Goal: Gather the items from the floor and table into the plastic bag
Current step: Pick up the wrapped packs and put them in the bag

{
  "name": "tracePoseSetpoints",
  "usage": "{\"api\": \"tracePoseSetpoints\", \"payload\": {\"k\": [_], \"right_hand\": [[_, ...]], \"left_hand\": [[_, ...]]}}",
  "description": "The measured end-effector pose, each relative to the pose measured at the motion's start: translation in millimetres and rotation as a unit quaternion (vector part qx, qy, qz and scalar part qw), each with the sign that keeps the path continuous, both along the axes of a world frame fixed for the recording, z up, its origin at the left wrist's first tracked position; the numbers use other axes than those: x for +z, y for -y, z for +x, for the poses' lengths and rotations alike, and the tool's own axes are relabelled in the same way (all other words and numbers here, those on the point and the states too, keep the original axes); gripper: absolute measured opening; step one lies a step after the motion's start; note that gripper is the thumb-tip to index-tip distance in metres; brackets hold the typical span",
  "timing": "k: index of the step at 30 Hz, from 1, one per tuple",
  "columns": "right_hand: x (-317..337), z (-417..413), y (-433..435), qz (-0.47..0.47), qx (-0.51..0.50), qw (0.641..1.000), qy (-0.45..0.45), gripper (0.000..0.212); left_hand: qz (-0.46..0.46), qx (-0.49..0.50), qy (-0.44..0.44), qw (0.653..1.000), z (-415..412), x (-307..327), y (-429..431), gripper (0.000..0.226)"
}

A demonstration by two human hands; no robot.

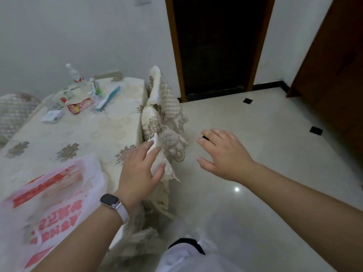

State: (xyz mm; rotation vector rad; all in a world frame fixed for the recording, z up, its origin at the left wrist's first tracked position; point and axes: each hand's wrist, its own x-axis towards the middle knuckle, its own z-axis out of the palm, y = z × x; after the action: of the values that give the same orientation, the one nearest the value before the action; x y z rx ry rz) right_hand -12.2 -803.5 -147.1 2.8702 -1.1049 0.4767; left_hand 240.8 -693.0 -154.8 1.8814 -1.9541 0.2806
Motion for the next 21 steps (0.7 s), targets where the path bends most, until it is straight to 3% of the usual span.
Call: {"api": "tracePoseSetpoints", "payload": {"k": [9,21], "right_hand": [[-18,-16,85,-0.032,-0.041,0.999,-0.006,0.051],[-3,45,250,-0.017,-0.055,0.994,-0.093,0.053]], "left_hand": [[-0.010,-0.084,-0.019,0.996,-11,-32,121,0.042],[-0.037,-0.121,-0.017,0.992,40,-46,306,0.043]]}}
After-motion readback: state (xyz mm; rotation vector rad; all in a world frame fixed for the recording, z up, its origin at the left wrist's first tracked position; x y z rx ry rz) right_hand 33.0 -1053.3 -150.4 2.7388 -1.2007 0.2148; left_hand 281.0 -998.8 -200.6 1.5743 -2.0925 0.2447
